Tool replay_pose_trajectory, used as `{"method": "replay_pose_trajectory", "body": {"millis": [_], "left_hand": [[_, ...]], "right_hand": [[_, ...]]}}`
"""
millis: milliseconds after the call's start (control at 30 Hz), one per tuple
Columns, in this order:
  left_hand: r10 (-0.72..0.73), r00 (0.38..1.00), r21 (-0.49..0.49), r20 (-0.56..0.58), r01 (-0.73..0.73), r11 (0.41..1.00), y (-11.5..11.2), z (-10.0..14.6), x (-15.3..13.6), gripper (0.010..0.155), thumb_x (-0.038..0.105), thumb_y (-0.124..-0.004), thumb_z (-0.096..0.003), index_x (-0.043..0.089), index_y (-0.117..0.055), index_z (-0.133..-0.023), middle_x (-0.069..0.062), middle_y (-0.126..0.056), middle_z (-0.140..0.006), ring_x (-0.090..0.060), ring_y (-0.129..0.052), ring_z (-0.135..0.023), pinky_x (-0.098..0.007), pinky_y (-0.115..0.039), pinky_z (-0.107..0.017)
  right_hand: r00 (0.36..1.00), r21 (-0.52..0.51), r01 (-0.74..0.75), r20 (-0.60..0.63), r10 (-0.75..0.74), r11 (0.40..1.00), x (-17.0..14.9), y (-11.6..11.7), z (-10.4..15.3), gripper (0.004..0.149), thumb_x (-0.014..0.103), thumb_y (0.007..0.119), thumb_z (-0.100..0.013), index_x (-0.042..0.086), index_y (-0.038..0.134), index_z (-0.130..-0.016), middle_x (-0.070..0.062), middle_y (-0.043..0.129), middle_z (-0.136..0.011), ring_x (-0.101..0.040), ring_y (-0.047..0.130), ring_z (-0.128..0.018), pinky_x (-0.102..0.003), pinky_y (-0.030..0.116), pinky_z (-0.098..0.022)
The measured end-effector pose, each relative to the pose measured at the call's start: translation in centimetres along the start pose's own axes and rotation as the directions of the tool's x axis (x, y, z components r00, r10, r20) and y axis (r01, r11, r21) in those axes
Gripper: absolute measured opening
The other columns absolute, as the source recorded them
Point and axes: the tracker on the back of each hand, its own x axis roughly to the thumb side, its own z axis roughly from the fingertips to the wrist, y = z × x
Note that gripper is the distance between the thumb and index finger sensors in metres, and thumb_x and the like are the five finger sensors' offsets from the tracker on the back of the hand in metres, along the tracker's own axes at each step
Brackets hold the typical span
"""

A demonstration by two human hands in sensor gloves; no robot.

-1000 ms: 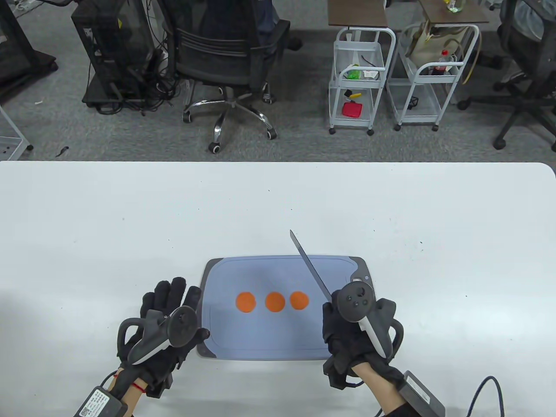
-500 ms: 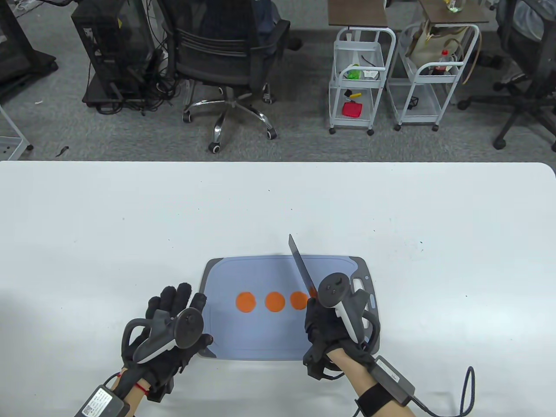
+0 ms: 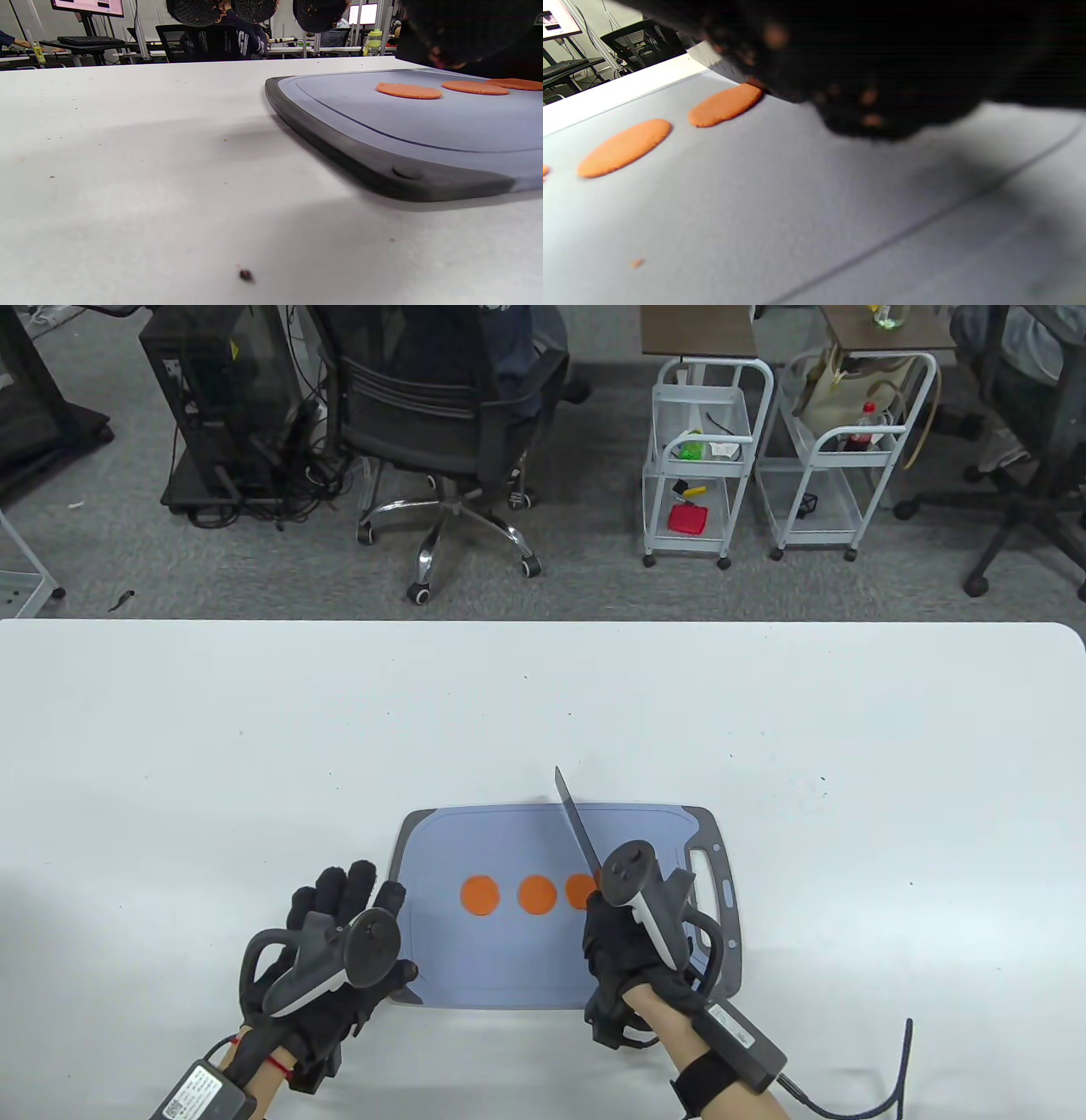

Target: Chop plasticine discs into granules with repetitive downward strikes

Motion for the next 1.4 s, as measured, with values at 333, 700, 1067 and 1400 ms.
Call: {"method": "replay_pose_trajectory", "body": {"millis": [333, 700, 1067, 1400], "left_hand": [[0.027, 0.999, 0.013, -0.017, -0.027, 1.0, 0.4, 0.1, -1.0, 0.088, 0.066, -0.064, -0.0315, 0.029, -0.048, -0.11, -0.018, -0.037, -0.124, -0.054, -0.048, -0.109, -0.069, -0.04, -0.075], [-0.021, 1.0, -0.009, 0.003, 0.021, 1.0, 0.0, 0.2, -0.1, 0.089, 0.066, -0.064, -0.0313, 0.029, -0.047, -0.11, -0.017, -0.036, -0.124, -0.053, -0.047, -0.109, -0.069, -0.04, -0.075], [-0.007, 1.0, -0.021, -0.011, 0.006, 1.0, -0.1, 0.0, -0.6, 0.089, 0.066, -0.064, -0.0314, 0.029, -0.047, -0.11, -0.017, -0.036, -0.124, -0.054, -0.047, -0.109, -0.069, -0.04, -0.075], [-0.013, 1.0, -0.043, -0.005, 0.012, 0.999, -0.2, 0.0, -0.4, 0.089, 0.066, -0.064, -0.0314, 0.029, -0.046, -0.11, -0.017, -0.037, -0.124, -0.054, -0.048, -0.109, -0.069, -0.041, -0.075]], "right_hand": [[0.995, -0.027, 0.081, 0.056, -0.08, 0.996, -0.6, -1.5, 0.8, 0.05, 0.047, 0.075, -0.049, 0.009, 0.084, -0.08, -0.002, 0.099, -0.041, -0.013, 0.108, -0.002, -0.042, 0.094, -0.01], [0.997, -0.01, -0.072, 0.009, 0.072, 0.997, 1.2, 0.2, 0.2, 0.052, 0.048, 0.075, -0.048, 0.006, 0.079, -0.079, 0.001, 0.097, -0.039, -0.013, 0.107, 0.0, -0.043, 0.095, -0.008], [0.994, -0.018, 0.084, 0.07, -0.083, 0.996, 0.3, -2.2, 0.3, 0.051, 0.048, 0.074, -0.049, 0.008, 0.083, -0.079, 0.0, 0.099, -0.04, -0.013, 0.108, -0.001, -0.042, 0.095, -0.009], [0.999, 0.027, -0.028, 0.024, 0.027, 0.999, 0.1, -0.8, -0.4, 0.051, 0.048, 0.075, -0.049, 0.007, 0.083, -0.079, 0.0, 0.099, -0.04, -0.013, 0.108, 0.0, -0.042, 0.095, -0.008]]}}
